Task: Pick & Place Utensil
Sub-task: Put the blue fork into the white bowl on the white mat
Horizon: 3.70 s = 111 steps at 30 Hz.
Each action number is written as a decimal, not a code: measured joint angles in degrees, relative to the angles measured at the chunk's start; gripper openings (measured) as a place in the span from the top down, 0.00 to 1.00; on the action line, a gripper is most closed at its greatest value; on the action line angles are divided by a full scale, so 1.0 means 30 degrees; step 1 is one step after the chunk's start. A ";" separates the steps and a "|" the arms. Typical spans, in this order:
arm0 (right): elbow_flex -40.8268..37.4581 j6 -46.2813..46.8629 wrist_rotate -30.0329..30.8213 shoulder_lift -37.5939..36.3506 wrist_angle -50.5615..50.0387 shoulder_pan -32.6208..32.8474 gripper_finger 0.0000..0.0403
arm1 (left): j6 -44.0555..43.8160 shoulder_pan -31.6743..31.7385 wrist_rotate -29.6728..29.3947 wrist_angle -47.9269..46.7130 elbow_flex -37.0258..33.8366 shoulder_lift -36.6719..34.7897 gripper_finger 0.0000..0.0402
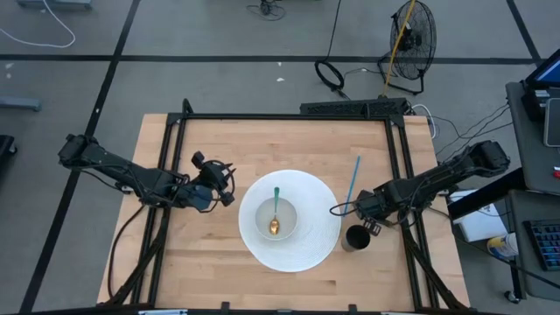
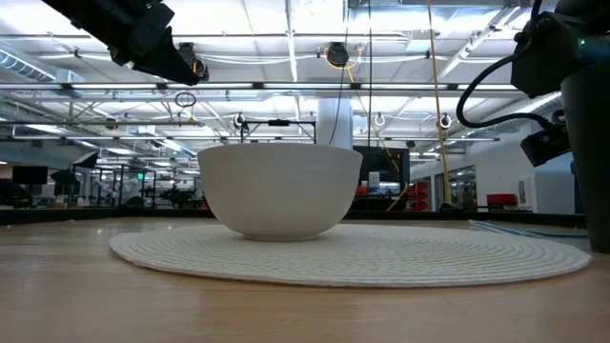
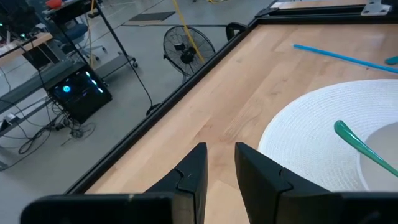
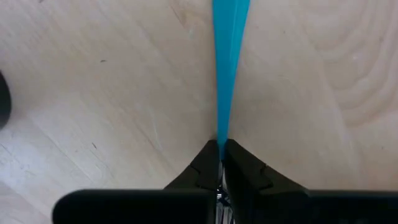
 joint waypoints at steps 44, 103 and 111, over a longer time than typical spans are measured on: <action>-0.1617 0.1047 -0.1020 -0.0775 0.0639 -0.1013 0.99 | -0.0181 0.0000 0.0482 -0.0058 0.0000 -0.0001 0.78; -0.1603 -0.2288 0.3461 -0.6957 0.1720 -0.1872 1.00 | -0.1727 0.0000 0.0409 -0.0022 -0.1326 0.0007 0.78; -0.1603 -0.2757 0.3723 -0.8122 0.3313 -0.1865 1.00 | -0.1763 0.0000 0.0409 0.0428 -0.1326 0.0007 0.78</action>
